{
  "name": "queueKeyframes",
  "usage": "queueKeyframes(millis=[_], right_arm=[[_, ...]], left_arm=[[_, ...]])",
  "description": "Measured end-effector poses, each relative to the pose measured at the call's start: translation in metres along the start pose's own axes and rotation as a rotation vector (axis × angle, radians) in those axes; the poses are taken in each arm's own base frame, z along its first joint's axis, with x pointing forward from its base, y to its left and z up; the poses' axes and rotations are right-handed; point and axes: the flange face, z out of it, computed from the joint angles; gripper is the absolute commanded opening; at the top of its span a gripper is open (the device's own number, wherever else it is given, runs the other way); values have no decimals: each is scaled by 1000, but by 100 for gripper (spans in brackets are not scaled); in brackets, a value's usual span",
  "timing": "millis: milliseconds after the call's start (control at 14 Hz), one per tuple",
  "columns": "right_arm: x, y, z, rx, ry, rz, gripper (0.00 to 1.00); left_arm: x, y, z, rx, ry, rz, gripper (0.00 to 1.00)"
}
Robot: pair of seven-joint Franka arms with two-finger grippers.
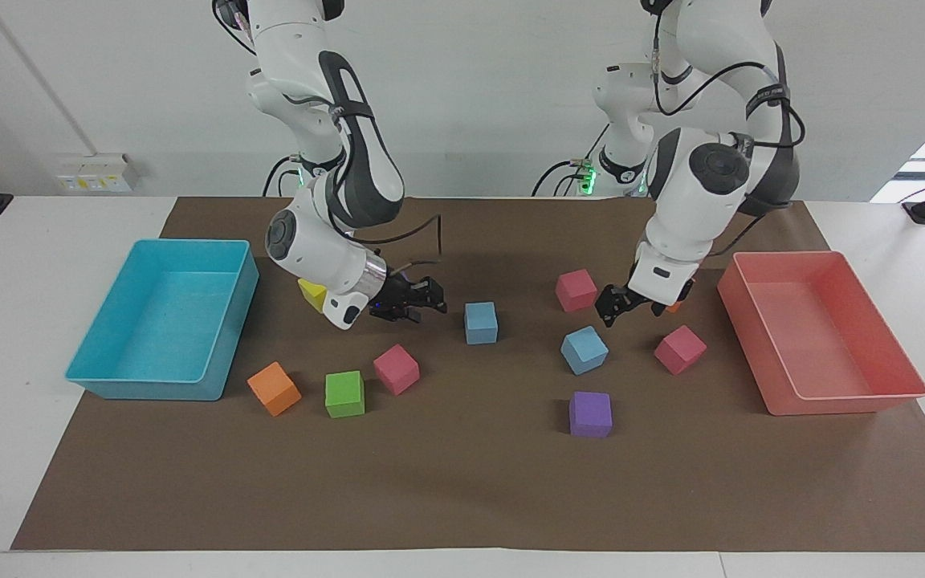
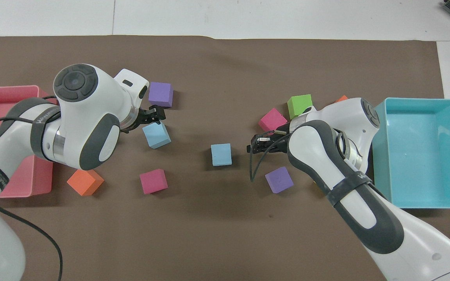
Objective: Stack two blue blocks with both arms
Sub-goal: 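Lower the left gripper onto the other light-blue cube and grasp it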
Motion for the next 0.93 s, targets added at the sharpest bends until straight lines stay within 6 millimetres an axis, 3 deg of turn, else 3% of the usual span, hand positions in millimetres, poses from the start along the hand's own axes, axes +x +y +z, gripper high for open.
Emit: queueKeyframes(millis=[357, 929], right_arm=[[0, 14, 12, 50, -6, 26, 0], [1, 24, 28, 81, -16, 21, 0]], left_arm=[[-1, 2, 7, -12, 12, -25, 100], [-7, 5, 48, -23, 4, -37, 100]])
